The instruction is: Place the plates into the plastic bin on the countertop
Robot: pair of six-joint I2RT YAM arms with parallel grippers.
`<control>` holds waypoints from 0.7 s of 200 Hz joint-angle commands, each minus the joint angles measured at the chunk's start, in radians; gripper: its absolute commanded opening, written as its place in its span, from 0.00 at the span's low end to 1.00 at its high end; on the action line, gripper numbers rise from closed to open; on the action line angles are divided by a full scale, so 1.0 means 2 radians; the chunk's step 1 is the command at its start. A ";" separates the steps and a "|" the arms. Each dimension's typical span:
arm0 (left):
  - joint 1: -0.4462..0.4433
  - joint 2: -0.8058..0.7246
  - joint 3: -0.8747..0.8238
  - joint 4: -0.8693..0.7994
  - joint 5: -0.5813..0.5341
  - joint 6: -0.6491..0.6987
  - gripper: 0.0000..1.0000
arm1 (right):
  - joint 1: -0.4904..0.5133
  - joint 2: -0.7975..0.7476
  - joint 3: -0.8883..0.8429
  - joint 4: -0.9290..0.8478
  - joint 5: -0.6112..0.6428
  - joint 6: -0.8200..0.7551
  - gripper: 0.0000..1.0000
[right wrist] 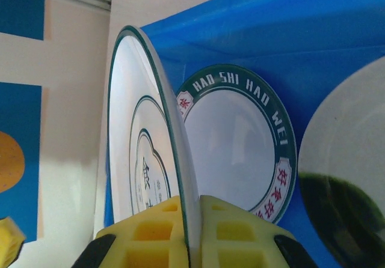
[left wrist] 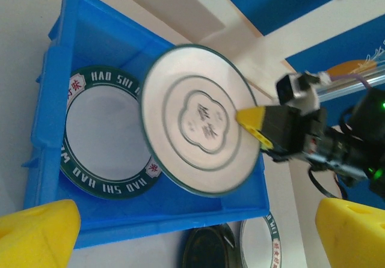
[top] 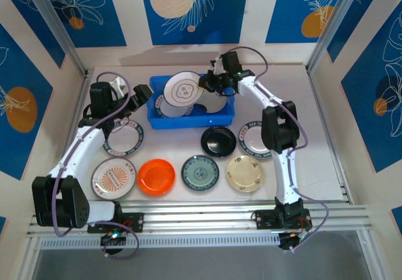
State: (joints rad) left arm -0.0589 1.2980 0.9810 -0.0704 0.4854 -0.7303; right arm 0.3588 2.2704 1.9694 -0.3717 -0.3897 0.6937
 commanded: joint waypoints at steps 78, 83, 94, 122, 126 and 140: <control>-0.002 -0.027 -0.021 -0.019 0.018 0.035 1.00 | 0.025 0.100 0.092 -0.008 -0.009 0.031 0.00; -0.002 -0.026 -0.021 -0.018 0.018 0.034 1.00 | 0.026 0.104 0.096 -0.010 -0.009 0.031 0.00; -0.003 -0.025 -0.022 -0.016 0.019 0.033 1.00 | 0.028 0.112 0.105 -0.015 -0.007 0.031 0.00; -0.005 -0.021 -0.024 -0.015 0.021 0.034 1.00 | 0.031 0.124 0.116 -0.014 -0.008 0.034 0.00; -0.005 -0.021 -0.024 -0.015 0.021 0.033 1.00 | 0.031 0.127 0.120 -0.017 -0.008 0.033 0.00; -0.005 -0.019 -0.023 -0.019 0.020 0.035 1.00 | 0.033 0.137 0.137 -0.034 -0.003 0.030 0.00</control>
State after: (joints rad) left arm -0.0620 1.2514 0.9428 -0.0982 0.4984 -0.6777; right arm 0.4137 2.5122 2.1742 -0.4034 -0.3813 0.7467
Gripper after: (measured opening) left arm 0.998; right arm 0.086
